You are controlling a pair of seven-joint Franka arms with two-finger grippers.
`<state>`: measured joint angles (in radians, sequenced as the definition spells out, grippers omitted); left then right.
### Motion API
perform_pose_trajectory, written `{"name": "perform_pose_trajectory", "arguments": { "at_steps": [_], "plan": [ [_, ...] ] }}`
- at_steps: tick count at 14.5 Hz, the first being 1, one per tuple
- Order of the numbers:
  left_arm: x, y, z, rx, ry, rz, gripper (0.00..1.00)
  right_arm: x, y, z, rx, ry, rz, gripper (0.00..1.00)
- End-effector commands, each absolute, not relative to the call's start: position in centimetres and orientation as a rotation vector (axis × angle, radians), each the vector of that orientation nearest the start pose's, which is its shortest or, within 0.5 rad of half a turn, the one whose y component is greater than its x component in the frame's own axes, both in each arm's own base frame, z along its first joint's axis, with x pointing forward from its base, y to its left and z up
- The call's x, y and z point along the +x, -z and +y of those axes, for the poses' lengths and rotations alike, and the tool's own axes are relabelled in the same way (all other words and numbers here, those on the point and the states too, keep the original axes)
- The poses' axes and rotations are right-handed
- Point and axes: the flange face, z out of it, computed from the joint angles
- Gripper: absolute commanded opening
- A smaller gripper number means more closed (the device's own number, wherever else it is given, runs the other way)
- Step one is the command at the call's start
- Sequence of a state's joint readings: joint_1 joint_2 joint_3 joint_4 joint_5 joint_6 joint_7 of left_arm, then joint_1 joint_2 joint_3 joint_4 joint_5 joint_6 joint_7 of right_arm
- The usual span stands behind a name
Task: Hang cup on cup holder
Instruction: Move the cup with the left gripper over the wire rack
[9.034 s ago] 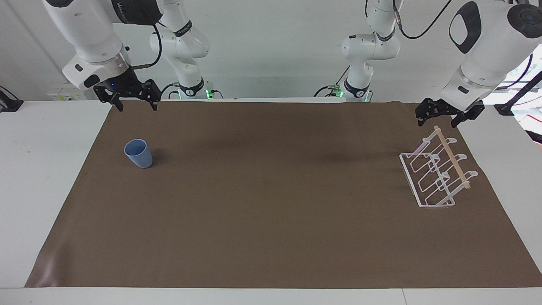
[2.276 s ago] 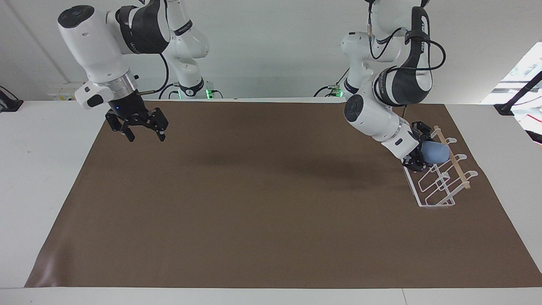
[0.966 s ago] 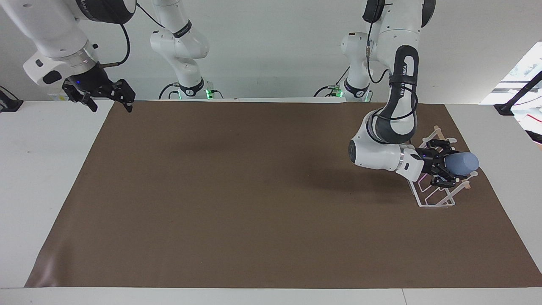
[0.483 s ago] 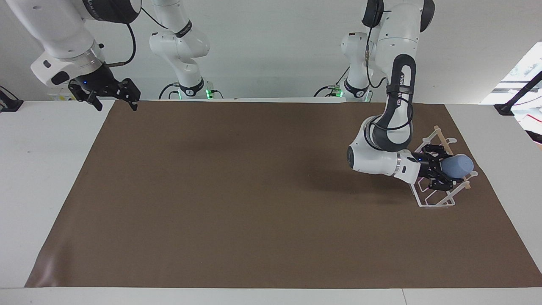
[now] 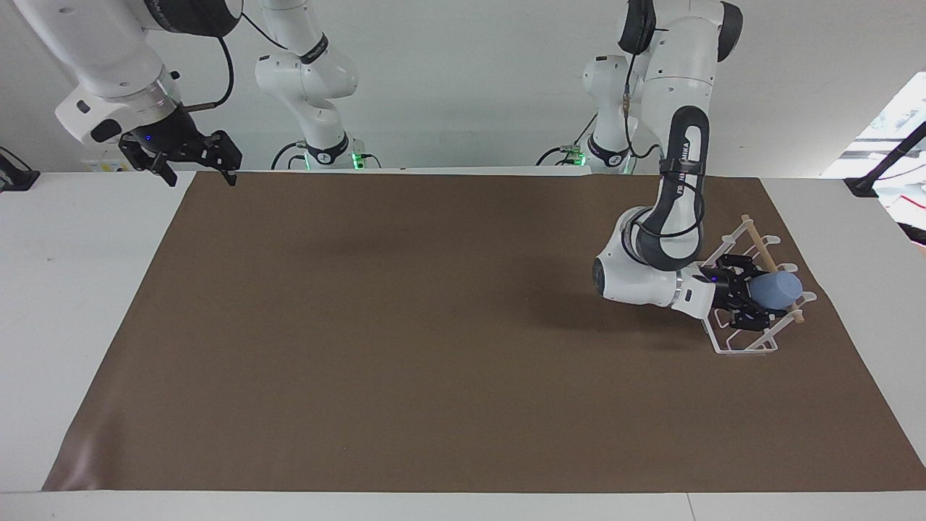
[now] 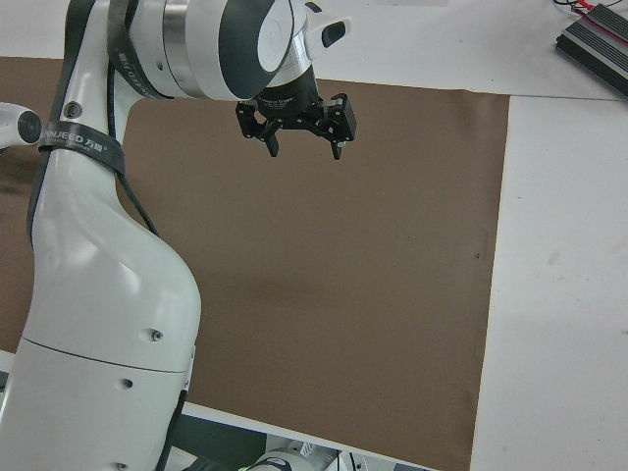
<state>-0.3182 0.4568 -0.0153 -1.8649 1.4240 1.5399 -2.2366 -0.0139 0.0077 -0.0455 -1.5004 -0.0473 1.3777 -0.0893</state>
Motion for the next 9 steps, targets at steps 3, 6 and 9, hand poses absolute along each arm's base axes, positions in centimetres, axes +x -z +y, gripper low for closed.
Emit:
{"name": "perform_pose_trajectory", "arguments": {
  "at_steps": [3, 6, 9],
  "plan": [
    [62.3, -30.9, -8.2, -1.57, 1.178, -1.105, 1.0, 51.8, -64.2, -3.6, -3.185, -0.224, -0.043, 1.0],
    [61.3, -31.7, -9.4, -1.566, 1.11, -1.17, 1.0, 51.1, -64.0, -4.2, -3.168, -0.232, -0.034, 1.0],
    [61.5, -35.4, -10.2, -1.602, 1.06, -1.221, 1.0, 50.8, -64.2, -4.2, -3.166, -0.229, -0.034, 1.0]
  ]
}}
